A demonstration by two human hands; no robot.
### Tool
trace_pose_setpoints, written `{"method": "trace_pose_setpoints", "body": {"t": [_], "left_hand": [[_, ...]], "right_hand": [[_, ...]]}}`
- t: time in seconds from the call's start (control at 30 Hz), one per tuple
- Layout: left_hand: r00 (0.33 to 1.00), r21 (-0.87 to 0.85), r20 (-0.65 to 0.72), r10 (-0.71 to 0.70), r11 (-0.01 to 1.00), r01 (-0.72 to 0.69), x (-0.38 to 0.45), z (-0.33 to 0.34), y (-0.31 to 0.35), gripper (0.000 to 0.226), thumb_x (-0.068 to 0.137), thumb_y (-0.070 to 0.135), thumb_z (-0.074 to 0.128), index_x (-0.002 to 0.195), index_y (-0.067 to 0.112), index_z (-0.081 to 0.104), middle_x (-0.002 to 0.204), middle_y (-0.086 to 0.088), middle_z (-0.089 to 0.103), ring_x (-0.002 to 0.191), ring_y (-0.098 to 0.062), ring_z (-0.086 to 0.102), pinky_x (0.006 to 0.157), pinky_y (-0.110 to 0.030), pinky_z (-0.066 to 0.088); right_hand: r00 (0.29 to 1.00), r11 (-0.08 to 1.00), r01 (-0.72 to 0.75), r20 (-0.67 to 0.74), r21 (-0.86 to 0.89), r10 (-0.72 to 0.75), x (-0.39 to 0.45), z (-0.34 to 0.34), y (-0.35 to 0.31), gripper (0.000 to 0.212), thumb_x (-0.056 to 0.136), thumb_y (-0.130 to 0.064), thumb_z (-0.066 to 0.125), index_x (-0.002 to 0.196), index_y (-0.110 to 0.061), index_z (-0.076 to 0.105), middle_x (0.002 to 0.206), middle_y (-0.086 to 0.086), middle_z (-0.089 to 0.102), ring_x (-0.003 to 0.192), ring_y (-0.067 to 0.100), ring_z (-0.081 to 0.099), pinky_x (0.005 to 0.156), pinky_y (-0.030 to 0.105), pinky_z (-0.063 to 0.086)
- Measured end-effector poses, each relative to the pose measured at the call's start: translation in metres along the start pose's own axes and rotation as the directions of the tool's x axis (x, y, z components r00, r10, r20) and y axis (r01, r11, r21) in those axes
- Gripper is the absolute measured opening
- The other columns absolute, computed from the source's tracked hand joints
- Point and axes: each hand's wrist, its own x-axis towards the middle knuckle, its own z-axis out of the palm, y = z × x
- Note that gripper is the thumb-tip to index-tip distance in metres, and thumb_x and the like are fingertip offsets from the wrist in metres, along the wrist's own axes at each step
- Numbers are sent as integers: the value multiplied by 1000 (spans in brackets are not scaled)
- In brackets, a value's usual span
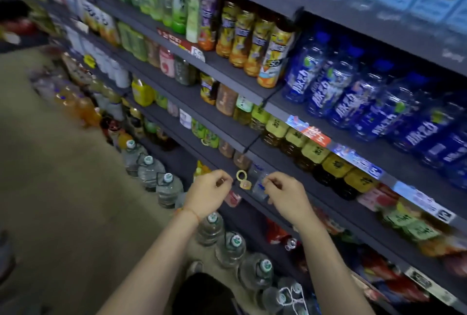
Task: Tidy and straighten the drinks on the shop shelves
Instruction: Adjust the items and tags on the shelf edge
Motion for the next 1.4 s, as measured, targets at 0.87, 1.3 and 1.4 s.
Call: {"method": "trace_pose_setpoints", "body": {"t": [0.87,1.3,1.4], "left_hand": [[995,190,-44,-85,977,92,296,-220,-71,15,96,21,55,94,24,69,80,15,64,73,-10,63,75,-36,55],[997,43,-46,55,998,-53,344,-454,-137,11,96,28,56,96,29,68,84,17,63,77,-6,61,70,-27,48],[993,32,-108,55,998,-52,355,-525,-157,12,95,32,56,99,30,68,96,8,67,85,-13,64,76,-33,54]], "right_hand": [[979,988,6,200,153,-37,331,172,-170,16,96,-26,54,84,-29,63,77,-4,66,75,19,65,70,35,52],[1000,977,19,15,210,-23,361,311,-364,5,96,-26,58,96,-30,61,90,-4,69,76,16,66,77,41,55],[994,974,107,-24,198,-104,370,352,-425,10,98,-22,55,104,-29,59,102,-9,64,93,15,62,82,39,53]]}}
